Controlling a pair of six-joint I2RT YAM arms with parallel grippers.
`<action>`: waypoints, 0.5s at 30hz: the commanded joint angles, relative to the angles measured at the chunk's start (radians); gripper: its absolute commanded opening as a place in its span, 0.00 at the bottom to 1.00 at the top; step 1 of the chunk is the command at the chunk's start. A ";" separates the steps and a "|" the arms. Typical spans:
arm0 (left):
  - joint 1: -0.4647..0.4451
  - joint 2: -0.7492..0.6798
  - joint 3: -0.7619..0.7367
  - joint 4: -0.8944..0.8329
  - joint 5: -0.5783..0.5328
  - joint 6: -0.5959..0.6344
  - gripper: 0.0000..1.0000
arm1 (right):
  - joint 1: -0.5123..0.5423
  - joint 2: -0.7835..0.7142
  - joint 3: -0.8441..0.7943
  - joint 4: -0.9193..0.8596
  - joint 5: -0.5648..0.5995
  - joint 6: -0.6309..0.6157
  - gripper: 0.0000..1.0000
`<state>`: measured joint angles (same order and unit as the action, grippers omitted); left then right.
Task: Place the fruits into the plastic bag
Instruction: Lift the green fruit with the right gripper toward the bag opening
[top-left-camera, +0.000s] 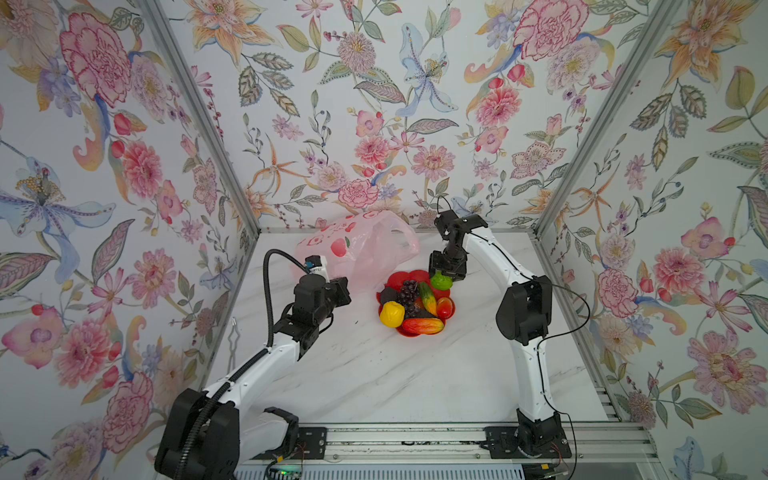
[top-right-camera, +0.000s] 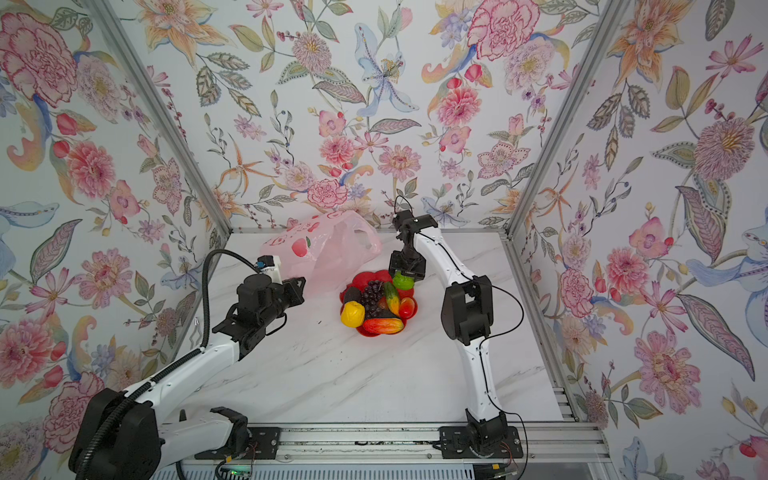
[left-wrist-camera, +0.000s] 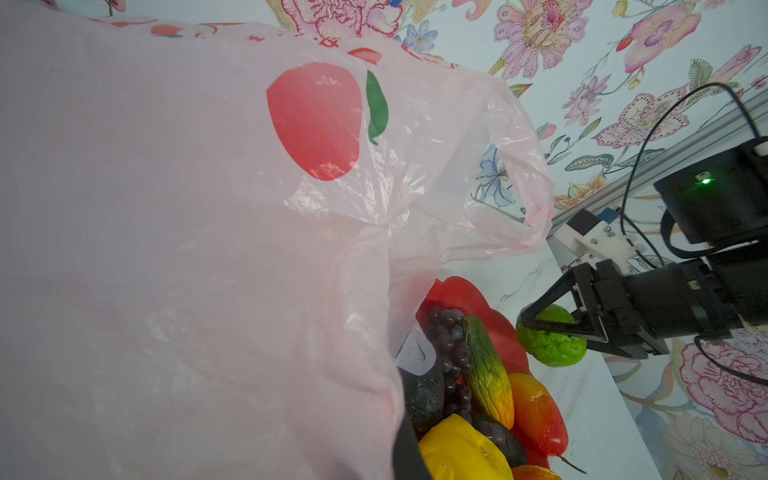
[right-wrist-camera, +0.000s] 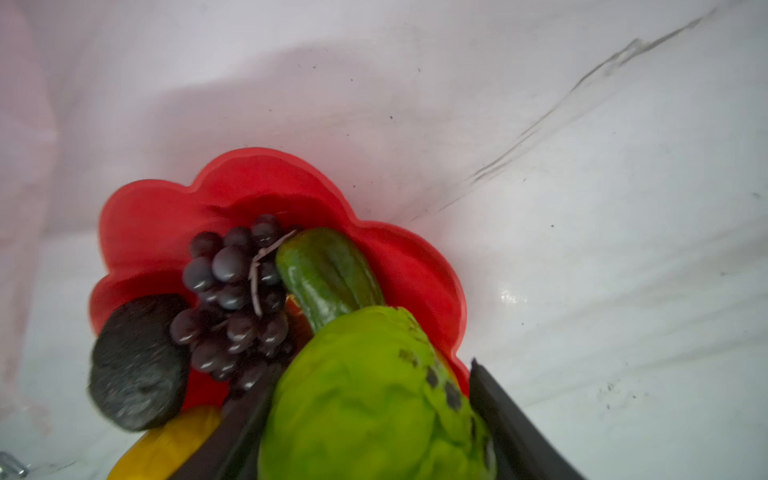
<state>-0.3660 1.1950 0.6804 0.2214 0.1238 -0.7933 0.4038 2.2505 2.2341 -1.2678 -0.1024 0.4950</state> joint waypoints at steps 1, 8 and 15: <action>-0.006 -0.023 -0.019 0.004 -0.015 -0.005 0.00 | -0.006 -0.085 0.057 -0.004 -0.084 0.005 0.56; -0.006 -0.028 -0.021 0.009 -0.018 -0.018 0.00 | -0.014 -0.136 0.162 0.023 -0.284 0.044 0.56; -0.007 -0.032 -0.021 0.012 -0.022 -0.029 0.00 | 0.013 -0.169 0.177 0.153 -0.460 0.146 0.55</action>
<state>-0.3660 1.1889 0.6746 0.2222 0.1211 -0.8097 0.4007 2.1166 2.4035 -1.1866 -0.4526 0.5781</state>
